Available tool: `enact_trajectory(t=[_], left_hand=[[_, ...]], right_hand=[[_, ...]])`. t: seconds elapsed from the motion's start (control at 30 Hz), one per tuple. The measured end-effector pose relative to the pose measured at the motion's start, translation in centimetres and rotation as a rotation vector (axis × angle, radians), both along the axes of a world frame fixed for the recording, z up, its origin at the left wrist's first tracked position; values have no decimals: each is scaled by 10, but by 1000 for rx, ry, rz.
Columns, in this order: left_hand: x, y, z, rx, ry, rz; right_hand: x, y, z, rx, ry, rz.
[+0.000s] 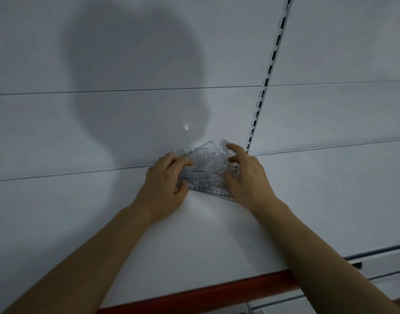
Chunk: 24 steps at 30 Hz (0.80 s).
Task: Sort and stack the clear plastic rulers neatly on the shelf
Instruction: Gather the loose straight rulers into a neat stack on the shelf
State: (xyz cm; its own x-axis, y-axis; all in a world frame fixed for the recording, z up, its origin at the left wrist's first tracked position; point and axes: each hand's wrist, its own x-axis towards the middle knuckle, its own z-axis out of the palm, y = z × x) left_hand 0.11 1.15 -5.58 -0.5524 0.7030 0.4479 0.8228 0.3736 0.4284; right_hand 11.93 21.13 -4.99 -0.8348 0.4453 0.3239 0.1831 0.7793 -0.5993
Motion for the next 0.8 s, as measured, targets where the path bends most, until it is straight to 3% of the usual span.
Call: enact_trajectory(t=[0.13,0.3,0.5,0.8], left_hand=[[0,-2,1,58,-5,-5],[2,-4,5,139,3,-25],[2,-5,6,171,-5,-48],[2,-5,7,150,39,-84]], right_hand=[[0,-3,-4,210,-138,-3],[1,-5,-6,262,57,-15],[11,-14,5,248,-34,127],[18,-13,25,271,232,171]])
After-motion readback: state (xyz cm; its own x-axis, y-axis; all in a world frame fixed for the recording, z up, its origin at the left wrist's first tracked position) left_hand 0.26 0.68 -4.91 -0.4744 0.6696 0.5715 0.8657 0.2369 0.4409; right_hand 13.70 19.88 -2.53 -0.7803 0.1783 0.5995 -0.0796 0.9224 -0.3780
